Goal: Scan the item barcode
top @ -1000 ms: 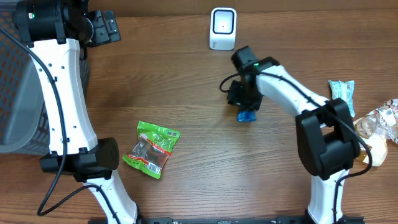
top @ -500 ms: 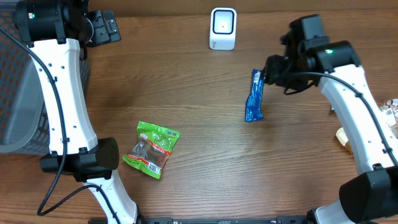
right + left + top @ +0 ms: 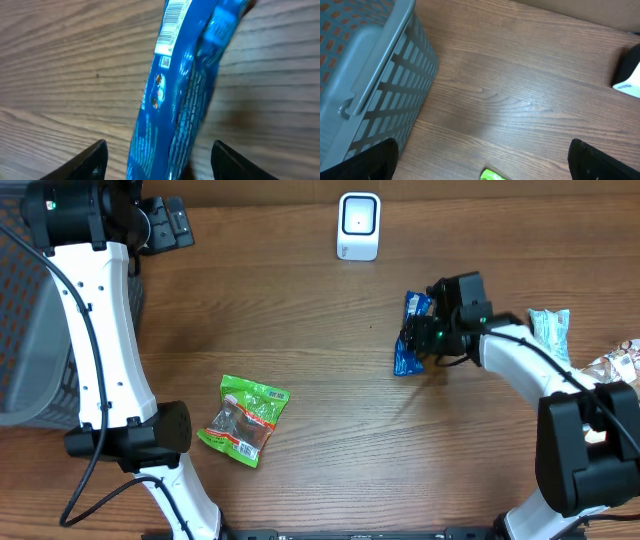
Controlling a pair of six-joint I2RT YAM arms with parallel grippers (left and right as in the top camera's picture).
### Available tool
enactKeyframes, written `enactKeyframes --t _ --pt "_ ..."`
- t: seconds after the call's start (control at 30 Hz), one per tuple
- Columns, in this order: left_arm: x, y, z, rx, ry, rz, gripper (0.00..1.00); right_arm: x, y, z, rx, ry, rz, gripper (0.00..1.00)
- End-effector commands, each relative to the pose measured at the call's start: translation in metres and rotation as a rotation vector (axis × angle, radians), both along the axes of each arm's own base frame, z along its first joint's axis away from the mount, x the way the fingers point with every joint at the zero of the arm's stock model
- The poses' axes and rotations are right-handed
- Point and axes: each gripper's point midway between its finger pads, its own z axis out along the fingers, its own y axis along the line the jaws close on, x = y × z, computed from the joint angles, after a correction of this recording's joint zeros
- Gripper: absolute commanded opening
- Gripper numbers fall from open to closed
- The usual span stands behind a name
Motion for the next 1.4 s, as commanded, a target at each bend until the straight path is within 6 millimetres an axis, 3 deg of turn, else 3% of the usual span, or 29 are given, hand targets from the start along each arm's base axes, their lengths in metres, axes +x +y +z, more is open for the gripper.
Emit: enactKeyframes --t 0.0,0.33,0.43,0.5,0.63,0.7,0.8,0.97,1.13,1.23,1.37 --pt "-0.004 -0.003 0.013 0.012 -0.033 -0.016 1.00 -0.012 0.011 -0.008 0.057 -0.011 0.051 0.66" --pt "-0.004 -0.003 0.013 0.012 -0.033 -0.016 1.00 -0.019 0.028 -0.029 0.057 0.011 0.089 0.55" --pt "-0.004 -0.003 0.013 0.012 -0.033 -0.016 1.00 -0.024 0.031 -0.037 0.052 0.035 0.097 0.47" --pt "-0.004 -0.003 0.014 0.012 -0.033 -0.017 1.00 -0.026 0.030 -0.040 0.047 0.048 0.096 0.31" --pt "-0.004 -0.003 0.013 0.012 -0.033 -0.016 1.00 -0.030 0.023 -0.045 0.014 0.073 0.073 0.25" --pt "-0.004 -0.003 0.013 0.012 -0.033 -0.016 1.00 -0.030 0.017 -0.047 -0.002 0.090 0.021 0.04" --pt "-0.004 -0.003 0.013 0.012 -0.033 -0.016 1.00 -0.033 0.020 -0.046 0.021 0.107 0.030 0.04" --pt "-0.004 -0.003 0.013 0.012 -0.033 -0.016 1.00 -0.043 0.028 -0.016 0.094 0.201 0.076 0.04" --pt "-0.004 -0.003 0.013 0.012 -0.033 -0.016 1.00 -0.042 0.045 0.040 0.109 0.132 0.297 0.04" --pt "-0.004 -0.003 0.014 0.012 -0.033 -0.016 1.00 -0.039 0.056 0.070 0.077 0.064 0.415 0.04" --pt "-0.004 -0.003 0.013 0.012 -0.033 -0.016 1.00 -0.017 0.056 0.110 -0.053 -0.046 0.463 0.04"
